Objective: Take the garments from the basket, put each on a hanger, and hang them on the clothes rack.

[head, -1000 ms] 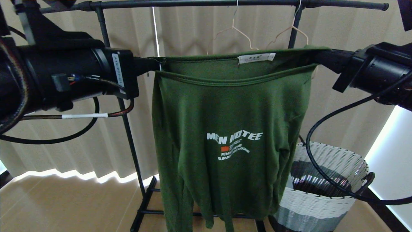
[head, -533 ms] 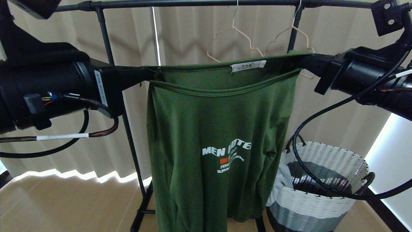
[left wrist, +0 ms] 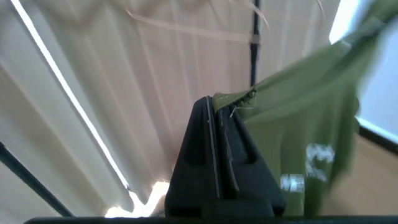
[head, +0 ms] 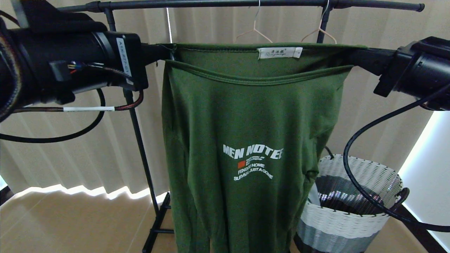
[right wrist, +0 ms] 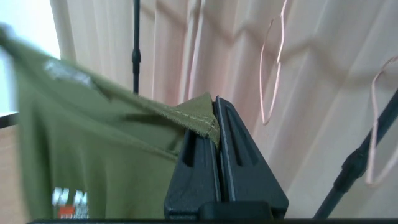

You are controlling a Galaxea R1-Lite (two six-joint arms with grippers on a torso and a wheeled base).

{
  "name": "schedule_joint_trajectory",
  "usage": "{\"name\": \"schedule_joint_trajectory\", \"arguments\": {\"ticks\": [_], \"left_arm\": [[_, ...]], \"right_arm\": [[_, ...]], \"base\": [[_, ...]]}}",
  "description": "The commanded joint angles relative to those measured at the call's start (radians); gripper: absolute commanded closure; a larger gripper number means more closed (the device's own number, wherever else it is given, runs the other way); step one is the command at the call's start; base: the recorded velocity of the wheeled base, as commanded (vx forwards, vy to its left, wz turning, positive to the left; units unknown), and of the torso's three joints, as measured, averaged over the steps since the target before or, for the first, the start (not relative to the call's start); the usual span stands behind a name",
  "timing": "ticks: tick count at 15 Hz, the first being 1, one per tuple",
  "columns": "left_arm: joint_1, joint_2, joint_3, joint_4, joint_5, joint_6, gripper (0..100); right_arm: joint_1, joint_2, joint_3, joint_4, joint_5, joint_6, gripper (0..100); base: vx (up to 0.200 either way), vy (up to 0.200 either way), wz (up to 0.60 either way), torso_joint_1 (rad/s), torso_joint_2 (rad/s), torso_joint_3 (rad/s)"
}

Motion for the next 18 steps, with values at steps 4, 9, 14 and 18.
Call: {"name": "schedule_joint_trajectory", "arguments": {"ticks": [4, 9, 14, 18], "left_arm": [[0.034, 0.07, -0.024, -0.002, 0.001, -0.013, 100], [0.026, 0.016, 0.051, -0.001, 0.001, -0.011, 100], [0.025, 0.013, 0.059, -0.002, -0.001, -0.011, 100], [0.026, 0.013, 0.067, -0.002, 0.001, -0.011, 100]], "right_arm": [[-0.001, -0.047, 0.046, 0.007, 0.0, 0.0, 100], [0.005, -0.057, 0.148, -0.008, 0.0, -0.006, 100], [0.002, -0.063, 0.144, -0.016, 0.0, -0.009, 100], [0.002, -0.063, 0.144, -0.011, 0.0, -0.019, 100]], "base": [[0.0, 0.0, 0.0, 0.0, 0.0, 0.0], [0.0, 0.0, 0.0, 0.0, 0.0, 0.0], [0.0, 0.0, 0.0, 0.0, 0.0, 0.0], [0.0, 0.0, 0.0, 0.0, 0.0, 0.0]]}}
